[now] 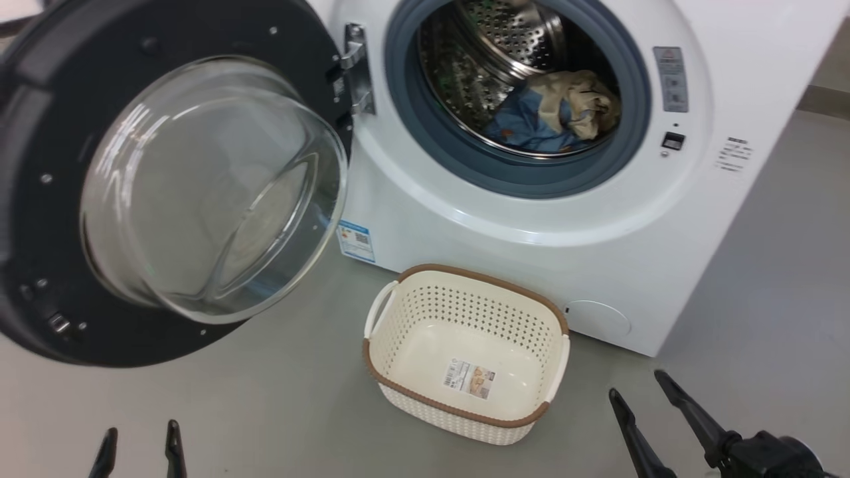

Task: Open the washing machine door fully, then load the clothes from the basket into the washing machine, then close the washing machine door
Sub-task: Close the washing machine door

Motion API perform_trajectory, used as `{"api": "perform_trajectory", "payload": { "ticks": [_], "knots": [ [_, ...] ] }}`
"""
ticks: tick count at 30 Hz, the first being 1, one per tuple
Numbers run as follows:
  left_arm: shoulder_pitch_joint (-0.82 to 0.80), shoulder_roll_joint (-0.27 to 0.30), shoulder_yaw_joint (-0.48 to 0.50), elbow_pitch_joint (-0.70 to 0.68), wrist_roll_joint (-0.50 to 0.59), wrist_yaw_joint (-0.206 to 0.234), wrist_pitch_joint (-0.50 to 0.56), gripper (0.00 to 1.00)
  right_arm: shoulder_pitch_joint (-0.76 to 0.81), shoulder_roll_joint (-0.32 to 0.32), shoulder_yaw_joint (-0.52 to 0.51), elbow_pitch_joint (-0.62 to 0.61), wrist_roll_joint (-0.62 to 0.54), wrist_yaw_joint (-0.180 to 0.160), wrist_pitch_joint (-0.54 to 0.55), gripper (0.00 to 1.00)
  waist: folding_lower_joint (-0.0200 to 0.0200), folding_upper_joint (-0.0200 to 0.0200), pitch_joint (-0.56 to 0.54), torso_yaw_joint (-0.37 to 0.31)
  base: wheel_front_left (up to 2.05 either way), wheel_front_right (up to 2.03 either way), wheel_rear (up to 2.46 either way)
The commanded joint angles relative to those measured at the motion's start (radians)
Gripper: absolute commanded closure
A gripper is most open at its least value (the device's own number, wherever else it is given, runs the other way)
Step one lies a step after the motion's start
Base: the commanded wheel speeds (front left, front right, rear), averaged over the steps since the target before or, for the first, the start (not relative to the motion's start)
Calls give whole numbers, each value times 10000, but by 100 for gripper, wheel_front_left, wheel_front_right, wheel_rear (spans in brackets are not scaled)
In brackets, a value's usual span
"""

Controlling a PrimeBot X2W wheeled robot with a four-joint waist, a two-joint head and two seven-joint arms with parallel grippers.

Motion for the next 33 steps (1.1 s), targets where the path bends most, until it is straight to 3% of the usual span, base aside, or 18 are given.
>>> {"api": "perform_trajectory", "payload": {
  "ticks": [1, 17, 18, 19, 20, 28, 33],
  "knots": [
    [-209, 32, 413, -426, -95, 122, -136, 0, -501, -245, 260, -164, 57, 16, -48, 0, 0, 0, 91, 279, 0, 0, 0],
    [37, -97, 527, -654, -100, 179, -204, 0, -842, -370, 474, 94, 249, 16, -48, 0, 0, 0, 72, 284, 0, 0, 0],
    [37, -98, 515, -654, -94, 172, -205, 11, -832, -363, 464, 90, 247, 16, -48, 0, 0, 0, 67, 283, 0, 0, 0],
    [34, -99, 493, -655, -122, 128, -205, 95, -823, -357, 455, 88, 246, 16, -48, 0, 0, 0, 63, 281, 0, 0, 0],
    [32, -98, 490, -660, -141, 104, -206, 100, -817, -354, 444, 84, 243, 16, -48, 0, 0, 0, 62, 281, 0, 0, 0],
    [47, -94, 465, -772, -250, -149, -211, 100, -801, -344, 429, 43, 205, 16, -48, 0, 0, 0, 53, 283, 0, 0, 0],
    [-143, -450, 763, -1413, -1247, -794, -212, 100, -842, -374, 447, 46, 210, 16, -48, 0, 0, 0, 63, 298, 0, 0, 0]
  ]
}}
